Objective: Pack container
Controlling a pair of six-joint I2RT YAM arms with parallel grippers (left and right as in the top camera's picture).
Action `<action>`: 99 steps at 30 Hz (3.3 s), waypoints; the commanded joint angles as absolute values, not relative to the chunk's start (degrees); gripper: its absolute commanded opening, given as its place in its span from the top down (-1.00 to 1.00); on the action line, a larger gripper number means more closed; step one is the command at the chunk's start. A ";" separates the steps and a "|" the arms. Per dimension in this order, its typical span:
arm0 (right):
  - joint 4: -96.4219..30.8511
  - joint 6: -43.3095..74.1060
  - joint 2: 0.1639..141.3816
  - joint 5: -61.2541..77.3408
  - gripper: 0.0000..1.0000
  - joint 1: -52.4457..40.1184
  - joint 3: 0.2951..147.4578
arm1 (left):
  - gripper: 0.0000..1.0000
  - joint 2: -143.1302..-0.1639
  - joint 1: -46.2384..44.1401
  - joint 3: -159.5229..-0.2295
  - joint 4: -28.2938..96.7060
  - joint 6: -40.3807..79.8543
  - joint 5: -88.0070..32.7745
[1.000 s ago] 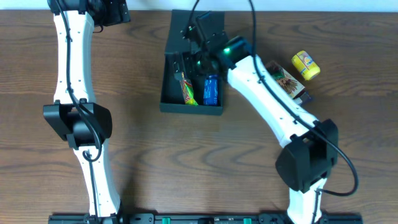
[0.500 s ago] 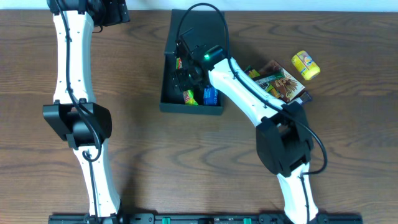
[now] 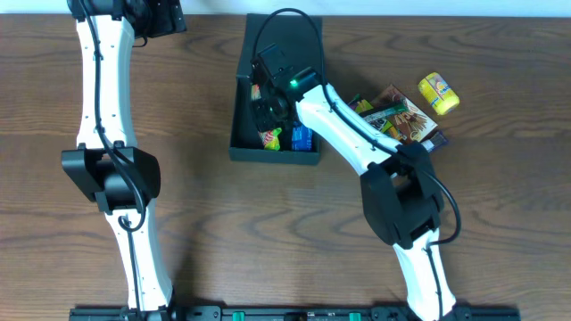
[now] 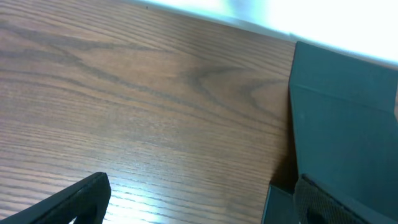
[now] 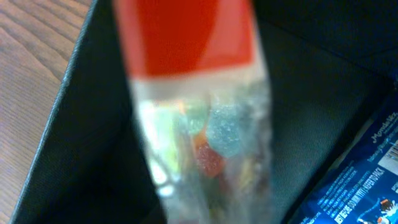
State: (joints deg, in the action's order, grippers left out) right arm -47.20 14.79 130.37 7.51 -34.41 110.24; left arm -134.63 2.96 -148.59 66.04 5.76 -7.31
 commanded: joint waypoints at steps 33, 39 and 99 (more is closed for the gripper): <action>-32.80 45.43 124.36 44.47 0.97 -20.27 115.48 | -0.92 -135.04 3.31 -141.82 68.27 6.17 -18.22; -34.33 41.60 122.37 44.47 0.97 -17.50 115.48 | 0.03 -135.06 3.20 -130.15 66.83 6.17 -27.86; -42.46 31.57 120.97 51.20 0.97 -16.67 115.33 | 0.88 -124.01 -2.48 -107.53 63.96 4.32 -33.78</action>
State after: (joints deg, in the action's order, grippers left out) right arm -41.87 33.93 122.96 47.99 -14.11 115.31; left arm -130.39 -3.64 -107.31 64.95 4.49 -38.02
